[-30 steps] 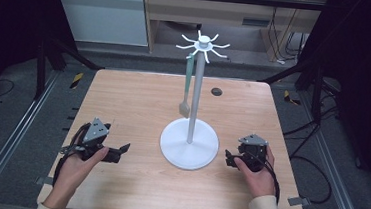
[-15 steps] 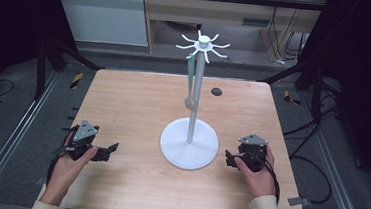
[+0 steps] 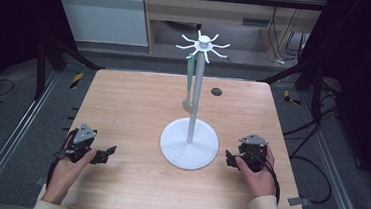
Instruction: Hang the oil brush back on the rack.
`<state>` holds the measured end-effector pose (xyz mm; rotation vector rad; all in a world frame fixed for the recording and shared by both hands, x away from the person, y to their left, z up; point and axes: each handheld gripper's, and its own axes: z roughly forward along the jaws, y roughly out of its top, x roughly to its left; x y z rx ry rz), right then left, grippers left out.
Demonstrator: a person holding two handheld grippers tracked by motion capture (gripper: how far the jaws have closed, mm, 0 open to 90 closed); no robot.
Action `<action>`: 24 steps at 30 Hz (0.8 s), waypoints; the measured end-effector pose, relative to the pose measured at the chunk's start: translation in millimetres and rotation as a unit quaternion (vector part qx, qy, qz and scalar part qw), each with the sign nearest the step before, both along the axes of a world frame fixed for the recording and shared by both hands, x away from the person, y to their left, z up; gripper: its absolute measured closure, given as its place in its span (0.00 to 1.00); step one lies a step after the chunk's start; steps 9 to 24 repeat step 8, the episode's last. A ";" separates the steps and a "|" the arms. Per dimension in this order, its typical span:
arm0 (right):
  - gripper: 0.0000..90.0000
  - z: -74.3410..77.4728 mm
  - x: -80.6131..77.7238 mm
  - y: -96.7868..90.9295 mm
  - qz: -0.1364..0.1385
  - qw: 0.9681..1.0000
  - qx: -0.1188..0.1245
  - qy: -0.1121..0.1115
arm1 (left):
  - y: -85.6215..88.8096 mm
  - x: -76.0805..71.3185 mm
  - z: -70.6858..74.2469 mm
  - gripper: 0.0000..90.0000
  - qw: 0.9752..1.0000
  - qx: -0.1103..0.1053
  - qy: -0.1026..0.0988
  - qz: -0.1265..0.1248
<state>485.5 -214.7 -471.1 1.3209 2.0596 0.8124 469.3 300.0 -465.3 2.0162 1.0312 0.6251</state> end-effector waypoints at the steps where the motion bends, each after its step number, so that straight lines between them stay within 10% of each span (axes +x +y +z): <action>1: 0.11 0.1 -0.1 0.0 0.000 1.000 0.001 0.000 | -0.3 0.0 -0.7 0.05 1.000 0.001 0.002 -0.001; 24: 0.11 1.1 -0.9 -1.5 -0.004 1.000 0.004 0.000 | -4.0 -0.9 -3.8 0.05 1.000 0.008 0.005 -0.003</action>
